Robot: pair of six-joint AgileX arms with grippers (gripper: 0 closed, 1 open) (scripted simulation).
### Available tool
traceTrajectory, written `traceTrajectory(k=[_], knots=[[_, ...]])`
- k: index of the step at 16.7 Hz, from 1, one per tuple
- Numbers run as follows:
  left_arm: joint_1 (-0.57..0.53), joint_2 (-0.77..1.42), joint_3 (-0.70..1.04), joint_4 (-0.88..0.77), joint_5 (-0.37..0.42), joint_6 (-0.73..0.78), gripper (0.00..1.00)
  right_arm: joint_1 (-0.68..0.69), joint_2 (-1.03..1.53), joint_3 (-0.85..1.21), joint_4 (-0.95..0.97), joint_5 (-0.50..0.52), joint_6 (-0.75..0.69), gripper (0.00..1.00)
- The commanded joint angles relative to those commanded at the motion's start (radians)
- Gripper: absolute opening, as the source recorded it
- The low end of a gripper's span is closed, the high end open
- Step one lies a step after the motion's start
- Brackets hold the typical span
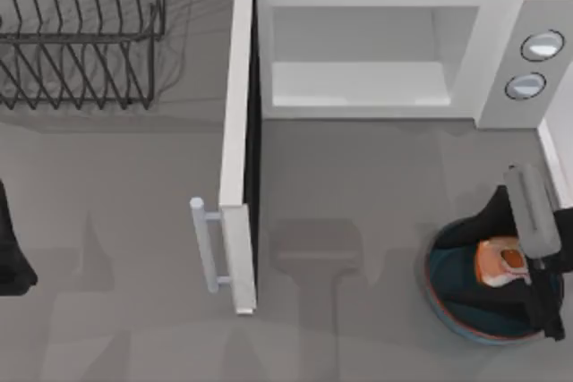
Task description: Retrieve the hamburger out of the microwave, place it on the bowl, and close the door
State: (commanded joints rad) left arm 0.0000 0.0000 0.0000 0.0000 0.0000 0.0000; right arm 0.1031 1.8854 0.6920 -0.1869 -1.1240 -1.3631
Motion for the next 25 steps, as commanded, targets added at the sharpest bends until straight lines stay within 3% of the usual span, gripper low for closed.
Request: traceTrajectory(k=[5, 18, 25], knots=[[0.000, 0.000, 0.000, 0.000, 0.000, 0.000, 1.00, 0.004, 0.002, -0.004, 0.010, 0.000, 0.009, 0.00], [0.000, 0.000, 0.000, 0.000, 0.000, 0.000, 1.00, 0.004, 0.002, -0.004, 0.010, 0.000, 0.009, 0.98], [0.000, 0.000, 0.000, 0.000, 0.000, 0.000, 1.00, 0.004, 0.002, -0.004, 0.010, 0.000, 0.009, 1.00]])
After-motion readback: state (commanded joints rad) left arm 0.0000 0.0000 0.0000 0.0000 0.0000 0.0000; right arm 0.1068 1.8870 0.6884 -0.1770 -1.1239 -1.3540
